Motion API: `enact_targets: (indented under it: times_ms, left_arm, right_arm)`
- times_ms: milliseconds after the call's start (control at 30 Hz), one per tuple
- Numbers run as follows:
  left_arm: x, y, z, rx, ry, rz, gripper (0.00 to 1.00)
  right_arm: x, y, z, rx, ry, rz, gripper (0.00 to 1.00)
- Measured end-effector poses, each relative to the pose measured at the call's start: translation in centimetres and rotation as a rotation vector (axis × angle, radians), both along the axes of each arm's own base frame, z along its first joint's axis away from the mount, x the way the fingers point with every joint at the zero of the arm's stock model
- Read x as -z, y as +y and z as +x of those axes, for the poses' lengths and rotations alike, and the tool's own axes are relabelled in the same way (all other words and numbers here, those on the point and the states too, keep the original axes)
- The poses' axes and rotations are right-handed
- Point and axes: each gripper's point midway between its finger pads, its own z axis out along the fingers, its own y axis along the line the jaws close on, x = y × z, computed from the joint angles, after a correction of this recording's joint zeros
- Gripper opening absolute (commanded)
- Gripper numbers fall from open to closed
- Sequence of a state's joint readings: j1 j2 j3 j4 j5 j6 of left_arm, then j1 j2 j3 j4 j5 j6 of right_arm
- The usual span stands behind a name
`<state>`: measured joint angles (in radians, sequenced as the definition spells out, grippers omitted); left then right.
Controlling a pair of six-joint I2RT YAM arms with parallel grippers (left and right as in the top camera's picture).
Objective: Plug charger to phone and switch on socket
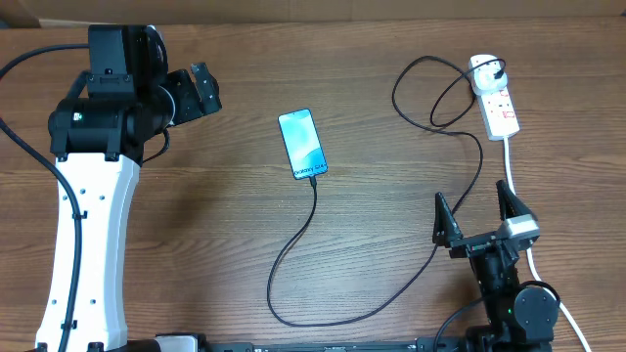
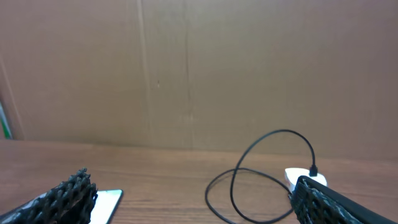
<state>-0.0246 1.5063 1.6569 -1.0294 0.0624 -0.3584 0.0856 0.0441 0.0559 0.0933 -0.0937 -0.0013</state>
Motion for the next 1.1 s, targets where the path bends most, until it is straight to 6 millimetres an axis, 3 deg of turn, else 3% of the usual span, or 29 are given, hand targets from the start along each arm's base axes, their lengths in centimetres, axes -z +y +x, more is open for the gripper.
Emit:
enact_targets:
  times_ms: [333,633,1100]
  left_arm:
    - [0.0,0.0,0.0,0.0,0.0,0.0,1.0]
    - [0.0,0.0,0.0,0.0,0.0,0.0,1.0]
    - [0.0,0.0,0.0,0.0,0.0,0.0,0.99]
  right_arm:
    - [1.5,-0.3,0.2,0.026,0.008,-0.065,1.0]
    - [5.3,-0.6,0.4,0.039,0.164,-0.09,1.0]
    - [5.6,-1.3,0.5,0.076,0.185,-0.043,1.0]
